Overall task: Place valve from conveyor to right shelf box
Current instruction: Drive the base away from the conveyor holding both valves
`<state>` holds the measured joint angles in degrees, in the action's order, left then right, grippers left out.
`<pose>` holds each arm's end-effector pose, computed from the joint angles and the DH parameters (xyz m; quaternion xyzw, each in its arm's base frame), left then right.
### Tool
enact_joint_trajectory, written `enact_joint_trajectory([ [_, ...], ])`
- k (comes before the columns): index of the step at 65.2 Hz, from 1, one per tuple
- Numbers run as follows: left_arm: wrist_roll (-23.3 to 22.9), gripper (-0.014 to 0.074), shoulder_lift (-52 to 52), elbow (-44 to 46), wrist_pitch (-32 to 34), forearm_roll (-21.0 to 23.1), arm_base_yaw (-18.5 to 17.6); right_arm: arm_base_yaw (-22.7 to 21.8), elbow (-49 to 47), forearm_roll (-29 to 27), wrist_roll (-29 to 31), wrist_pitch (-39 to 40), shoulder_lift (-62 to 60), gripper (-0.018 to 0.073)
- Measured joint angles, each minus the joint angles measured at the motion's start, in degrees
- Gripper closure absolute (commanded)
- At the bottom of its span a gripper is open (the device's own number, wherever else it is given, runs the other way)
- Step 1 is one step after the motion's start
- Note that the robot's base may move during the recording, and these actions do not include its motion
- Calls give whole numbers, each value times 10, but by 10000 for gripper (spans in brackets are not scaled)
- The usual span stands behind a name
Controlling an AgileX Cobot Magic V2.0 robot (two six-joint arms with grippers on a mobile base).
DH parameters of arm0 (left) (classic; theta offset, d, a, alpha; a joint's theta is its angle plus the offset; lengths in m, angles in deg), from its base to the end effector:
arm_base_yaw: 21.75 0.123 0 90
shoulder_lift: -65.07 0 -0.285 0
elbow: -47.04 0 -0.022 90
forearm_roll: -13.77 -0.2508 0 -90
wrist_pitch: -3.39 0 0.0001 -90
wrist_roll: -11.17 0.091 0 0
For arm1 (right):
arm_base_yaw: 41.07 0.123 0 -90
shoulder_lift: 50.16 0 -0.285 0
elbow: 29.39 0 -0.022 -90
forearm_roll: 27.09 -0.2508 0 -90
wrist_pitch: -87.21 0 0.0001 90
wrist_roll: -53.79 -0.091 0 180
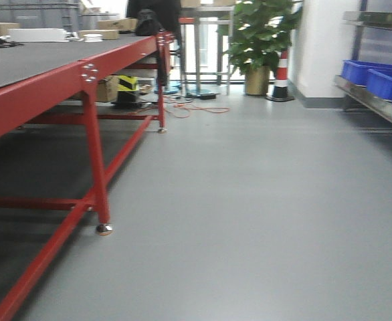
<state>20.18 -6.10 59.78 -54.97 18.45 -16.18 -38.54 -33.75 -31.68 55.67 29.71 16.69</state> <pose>0.1909 0.0123 0.5019 0.0255 0.8506 0.0259 0.5246 0.1784 0.0140 0.4751 -0.0315 0.8647 0.0428 0.4994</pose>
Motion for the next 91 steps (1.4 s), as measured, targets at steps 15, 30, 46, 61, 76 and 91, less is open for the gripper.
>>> enact_joint_trajectory([
  [15,0,707,0,0,0,0,0,0,0,0,0,0,0,712],
  [30,0,707,0,0,0,0,0,0,0,0,0,0,0,712],
  [46,0,707,0,0,0,0,0,0,0,0,0,0,0,712],
  [61,0,707,0,0,0,0,0,0,0,0,0,0,0,712],
  [76,0,707,0,0,0,0,0,0,0,0,0,0,0,712],
  [91,0,707,0,0,0,0,0,0,0,0,0,0,0,712],
])
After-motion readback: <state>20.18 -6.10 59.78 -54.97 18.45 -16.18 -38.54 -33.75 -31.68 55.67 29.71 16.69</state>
